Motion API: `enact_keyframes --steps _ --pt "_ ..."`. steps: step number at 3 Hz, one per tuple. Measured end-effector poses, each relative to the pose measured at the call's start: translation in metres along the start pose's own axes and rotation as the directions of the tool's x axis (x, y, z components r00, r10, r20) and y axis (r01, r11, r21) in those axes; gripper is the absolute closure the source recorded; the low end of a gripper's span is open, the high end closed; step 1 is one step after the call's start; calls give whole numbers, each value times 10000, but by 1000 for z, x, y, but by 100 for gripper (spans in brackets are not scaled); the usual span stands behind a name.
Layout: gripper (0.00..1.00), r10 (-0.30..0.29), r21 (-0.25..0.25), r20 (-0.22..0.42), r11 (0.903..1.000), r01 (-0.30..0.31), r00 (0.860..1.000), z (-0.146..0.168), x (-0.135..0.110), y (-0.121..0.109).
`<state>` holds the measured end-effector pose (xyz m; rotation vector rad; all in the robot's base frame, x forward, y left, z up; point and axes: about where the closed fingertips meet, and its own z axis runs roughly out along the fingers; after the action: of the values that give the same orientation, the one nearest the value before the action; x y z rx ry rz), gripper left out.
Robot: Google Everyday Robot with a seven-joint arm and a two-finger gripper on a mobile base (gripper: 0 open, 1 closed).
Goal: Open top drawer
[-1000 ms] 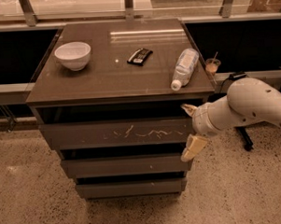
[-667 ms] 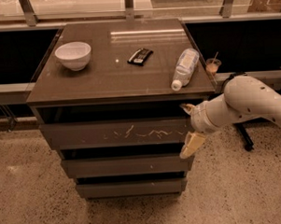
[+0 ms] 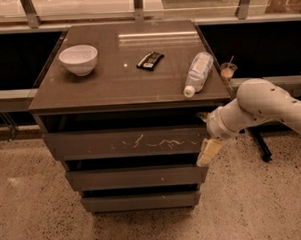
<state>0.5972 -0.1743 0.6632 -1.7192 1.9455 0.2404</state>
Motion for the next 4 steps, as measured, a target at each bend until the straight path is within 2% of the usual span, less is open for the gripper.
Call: enact_keyframes --steps 1,2,3,4 --pt "14 167 -45 -334 9998 -168 9993 4 6 -4" --pt "17 -1 266 -569 9996 16 9984 -6 -3 -3" --pt "37 -118 341 -749 9993 144 9971 -8 -8 -2" --pt "32 -147 310 -720 9994 170 9973 -8 -8 -2"
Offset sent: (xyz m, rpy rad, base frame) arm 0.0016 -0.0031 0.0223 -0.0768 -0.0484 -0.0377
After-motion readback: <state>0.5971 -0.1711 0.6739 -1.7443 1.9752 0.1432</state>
